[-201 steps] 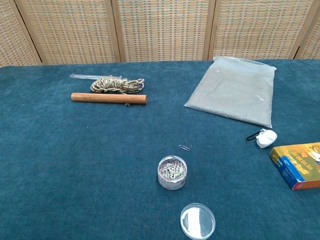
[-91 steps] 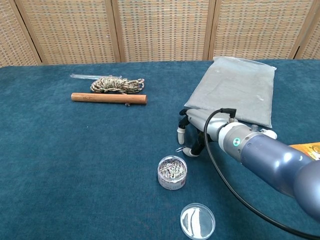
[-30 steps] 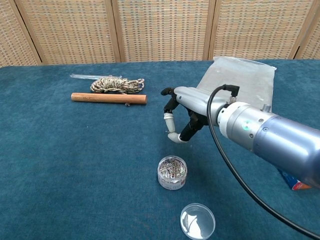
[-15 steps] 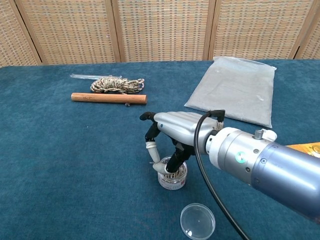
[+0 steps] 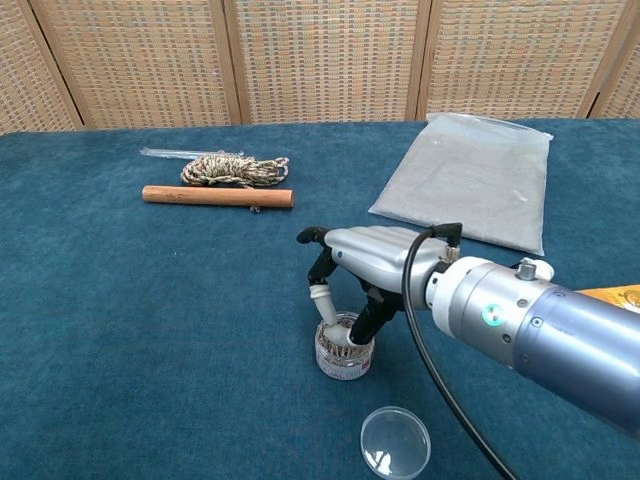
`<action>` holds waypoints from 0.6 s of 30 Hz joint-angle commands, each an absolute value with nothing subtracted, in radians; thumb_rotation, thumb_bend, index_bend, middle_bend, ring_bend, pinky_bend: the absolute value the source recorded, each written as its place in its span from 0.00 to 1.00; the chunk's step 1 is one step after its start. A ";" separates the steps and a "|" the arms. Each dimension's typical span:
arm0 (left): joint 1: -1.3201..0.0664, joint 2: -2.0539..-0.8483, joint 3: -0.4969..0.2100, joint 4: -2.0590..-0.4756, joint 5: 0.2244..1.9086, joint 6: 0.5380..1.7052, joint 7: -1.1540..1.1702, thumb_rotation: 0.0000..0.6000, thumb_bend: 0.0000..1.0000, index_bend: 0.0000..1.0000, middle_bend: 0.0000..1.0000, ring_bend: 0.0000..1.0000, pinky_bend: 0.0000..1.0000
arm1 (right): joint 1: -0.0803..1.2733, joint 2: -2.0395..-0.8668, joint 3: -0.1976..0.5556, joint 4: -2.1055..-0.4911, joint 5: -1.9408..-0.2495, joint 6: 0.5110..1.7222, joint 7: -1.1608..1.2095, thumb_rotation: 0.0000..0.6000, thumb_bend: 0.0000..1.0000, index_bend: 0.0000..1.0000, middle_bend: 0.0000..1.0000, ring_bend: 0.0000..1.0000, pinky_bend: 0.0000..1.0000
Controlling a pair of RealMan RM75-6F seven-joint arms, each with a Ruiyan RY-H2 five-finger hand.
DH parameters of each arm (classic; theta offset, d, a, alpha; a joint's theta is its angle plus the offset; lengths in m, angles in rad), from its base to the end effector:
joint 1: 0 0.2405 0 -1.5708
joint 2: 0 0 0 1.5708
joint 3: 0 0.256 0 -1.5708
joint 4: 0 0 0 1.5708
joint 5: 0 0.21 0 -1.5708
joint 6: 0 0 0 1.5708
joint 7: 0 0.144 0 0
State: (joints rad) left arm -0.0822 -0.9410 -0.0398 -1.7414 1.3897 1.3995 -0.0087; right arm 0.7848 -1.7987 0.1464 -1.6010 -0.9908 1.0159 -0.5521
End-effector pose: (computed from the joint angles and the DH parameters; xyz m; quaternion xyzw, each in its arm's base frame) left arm -0.3170 0.1755 0.1970 -0.5823 -0.4271 -0.3325 0.6066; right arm -0.0723 -0.2747 -0.0933 0.7670 -0.4154 0.3740 0.3152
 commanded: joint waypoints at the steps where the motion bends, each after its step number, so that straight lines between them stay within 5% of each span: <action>1: -0.082 -0.940 -0.040 -1.742 1.392 1.401 -0.011 1.00 0.00 0.00 0.00 0.00 0.00 | 0.782 -1.795 0.144 -1.600 -0.989 1.015 -0.551 1.00 0.36 0.67 0.00 0.00 0.01; 10: -0.081 -0.938 -0.039 -1.743 1.393 1.400 -0.015 1.00 0.00 0.00 0.00 0.00 0.00 | 0.783 -1.784 0.144 -1.604 -0.984 1.010 -0.554 1.00 0.36 0.67 0.00 0.00 0.02; 15: -0.080 -0.938 -0.039 -1.743 1.393 1.405 -0.013 1.00 0.00 0.00 0.00 0.00 0.00 | 0.781 -1.773 0.140 -1.606 -0.989 1.002 -0.541 1.00 0.34 0.48 0.00 0.00 0.02; 18: -0.079 -0.938 -0.039 -1.743 1.393 1.406 -0.012 1.00 0.00 0.00 0.00 0.00 0.00 | 0.779 -1.771 0.139 -1.606 -0.991 1.004 -0.538 1.00 0.34 0.46 0.00 0.00 0.02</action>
